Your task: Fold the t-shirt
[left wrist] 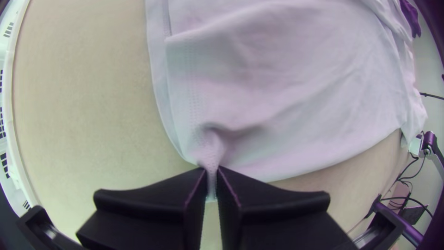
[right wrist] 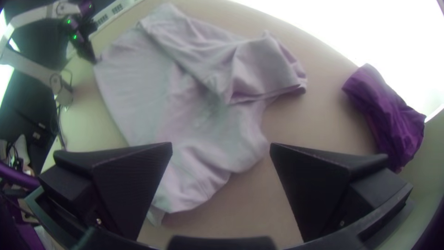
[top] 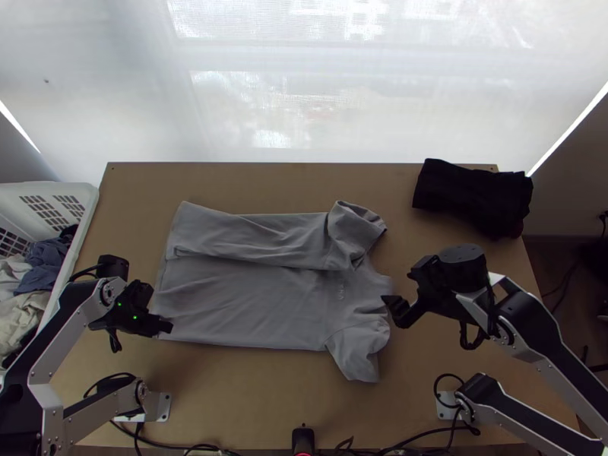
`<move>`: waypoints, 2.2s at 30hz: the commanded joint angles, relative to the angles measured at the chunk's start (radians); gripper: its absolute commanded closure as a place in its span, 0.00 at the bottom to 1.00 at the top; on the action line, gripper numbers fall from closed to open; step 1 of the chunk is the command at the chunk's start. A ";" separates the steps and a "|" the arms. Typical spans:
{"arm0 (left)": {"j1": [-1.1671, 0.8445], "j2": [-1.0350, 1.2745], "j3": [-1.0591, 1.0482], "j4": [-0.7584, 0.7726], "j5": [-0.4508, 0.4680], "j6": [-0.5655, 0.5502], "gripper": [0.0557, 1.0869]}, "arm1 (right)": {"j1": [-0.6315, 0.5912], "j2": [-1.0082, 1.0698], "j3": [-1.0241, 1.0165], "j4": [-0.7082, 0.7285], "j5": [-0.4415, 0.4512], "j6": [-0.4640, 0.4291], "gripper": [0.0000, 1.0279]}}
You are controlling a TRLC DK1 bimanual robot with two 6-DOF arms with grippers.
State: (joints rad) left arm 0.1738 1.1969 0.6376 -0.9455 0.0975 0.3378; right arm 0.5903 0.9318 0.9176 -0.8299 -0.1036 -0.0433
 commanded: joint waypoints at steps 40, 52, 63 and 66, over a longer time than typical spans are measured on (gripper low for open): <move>-0.025 0.059 0.056 0.100 0.034 -0.166 0.97 | 0.543 0.358 -0.169 -0.014 -0.031 -0.130 0.14; -0.025 0.069 0.063 0.105 0.036 -0.172 0.97 | 0.516 0.386 -0.227 0.144 0.015 -0.115 0.93; 0.000 0.000 0.100 0.047 0.034 -0.174 0.97 | 0.393 0.245 -0.109 0.081 0.019 -0.073 0.97; 0.003 -0.016 0.117 0.033 0.034 -0.181 0.97 | 0.321 0.226 -0.051 0.055 0.019 -0.089 0.97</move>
State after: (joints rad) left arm 0.1638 1.2160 0.7258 -0.8829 0.1314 0.1646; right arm 1.0218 1.2175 0.7696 -0.7280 -0.0868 -0.1253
